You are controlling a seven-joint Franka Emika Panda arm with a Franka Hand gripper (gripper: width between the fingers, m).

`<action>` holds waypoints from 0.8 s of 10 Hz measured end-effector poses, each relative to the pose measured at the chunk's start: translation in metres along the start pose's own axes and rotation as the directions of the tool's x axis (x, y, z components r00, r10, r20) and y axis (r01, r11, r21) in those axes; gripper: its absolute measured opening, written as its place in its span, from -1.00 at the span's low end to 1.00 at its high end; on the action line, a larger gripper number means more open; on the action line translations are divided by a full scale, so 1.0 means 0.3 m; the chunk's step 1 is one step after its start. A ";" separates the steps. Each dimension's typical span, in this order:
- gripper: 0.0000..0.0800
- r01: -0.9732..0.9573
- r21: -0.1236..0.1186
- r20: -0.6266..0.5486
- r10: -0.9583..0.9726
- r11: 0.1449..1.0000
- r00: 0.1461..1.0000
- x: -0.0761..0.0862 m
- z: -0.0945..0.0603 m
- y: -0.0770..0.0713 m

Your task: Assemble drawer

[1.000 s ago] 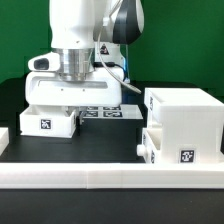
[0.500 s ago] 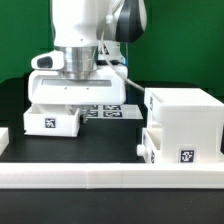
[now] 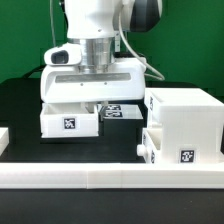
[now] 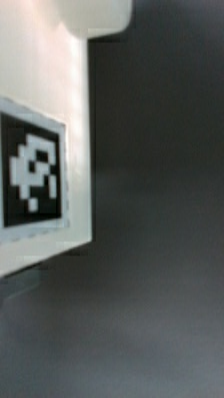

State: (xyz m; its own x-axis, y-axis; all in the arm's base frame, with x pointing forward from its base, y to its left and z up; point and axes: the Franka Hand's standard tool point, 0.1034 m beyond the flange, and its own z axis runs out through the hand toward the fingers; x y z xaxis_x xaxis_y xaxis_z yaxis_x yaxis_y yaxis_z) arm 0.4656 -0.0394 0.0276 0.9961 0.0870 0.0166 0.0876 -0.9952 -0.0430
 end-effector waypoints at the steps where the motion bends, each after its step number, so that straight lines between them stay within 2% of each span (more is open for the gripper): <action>1: -0.90 0.009 0.000 0.003 -0.009 1.000 1.000 -0.003 0.002 -0.001; 4: -0.90 0.208 0.001 0.008 -0.208 0.978 0.978 -0.001 0.002 0.000; 5: -0.90 0.340 0.001 0.013 -0.340 0.940 0.940 0.023 -0.006 0.001; 7: -0.90 0.488 0.019 0.039 -0.488 0.873 0.872 0.075 -0.029 -0.025; 8: -0.90 0.556 0.016 0.041 -0.556 0.831 0.830 0.097 -0.041 -0.035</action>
Offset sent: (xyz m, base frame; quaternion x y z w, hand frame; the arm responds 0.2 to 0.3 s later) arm 0.0000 0.0000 0.0000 0.0000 0.0000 -0.1296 0.9916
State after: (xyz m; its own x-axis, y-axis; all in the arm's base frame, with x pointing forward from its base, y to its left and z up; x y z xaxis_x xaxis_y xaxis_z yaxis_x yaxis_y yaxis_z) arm 0.4935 -0.0268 0.0409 0.7787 0.6274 -0.0033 0.6268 -0.7781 -0.0420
